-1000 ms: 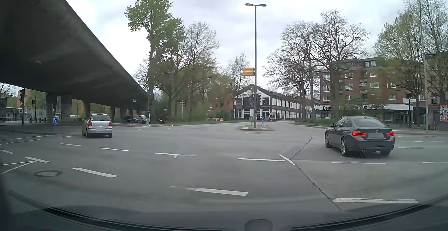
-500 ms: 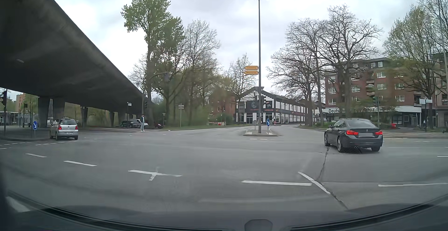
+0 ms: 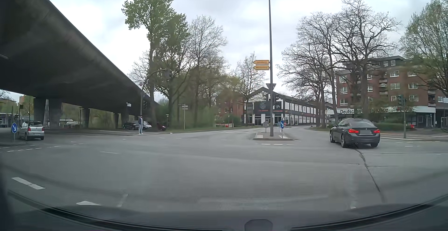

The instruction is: Follow the waypoints while adhering to traffic rules and regulations

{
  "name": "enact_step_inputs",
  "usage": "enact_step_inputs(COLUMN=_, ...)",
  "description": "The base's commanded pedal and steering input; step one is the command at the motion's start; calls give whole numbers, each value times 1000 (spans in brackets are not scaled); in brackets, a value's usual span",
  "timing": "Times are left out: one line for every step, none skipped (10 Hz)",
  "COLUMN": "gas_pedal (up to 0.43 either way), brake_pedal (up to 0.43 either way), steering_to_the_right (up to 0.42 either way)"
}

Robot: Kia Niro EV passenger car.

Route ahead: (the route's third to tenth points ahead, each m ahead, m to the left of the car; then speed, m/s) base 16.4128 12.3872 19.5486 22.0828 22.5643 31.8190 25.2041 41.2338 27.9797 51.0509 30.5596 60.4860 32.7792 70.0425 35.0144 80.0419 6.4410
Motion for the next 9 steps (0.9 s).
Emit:
enact_step_inputs(gas_pedal=197, brake_pedal=0, steering_to_the_right=-93)
enact_step_inputs(gas_pedal=197, brake_pedal=0, steering_to_the_right=-107)
enact_step_inputs(gas_pedal=197, brake_pedal=0, steering_to_the_right=-122)
enact_step_inputs(gas_pedal=197, brake_pedal=0, steering_to_the_right=-137)
enact_step_inputs(gas_pedal=197, brake_pedal=0, steering_to_the_right=-158)
enact_step_inputs(gas_pedal=197, brake_pedal=0, steering_to_the_right=-174)
enact_step_inputs(gas_pedal=197, brake_pedal=0, steering_to_the_right=-182)
enact_step_inputs(gas_pedal=169, brake_pedal=0, steering_to_the_right=-197)
enact_step_inputs(gas_pedal=130, brake_pedal=0, steering_to_the_right=-214)
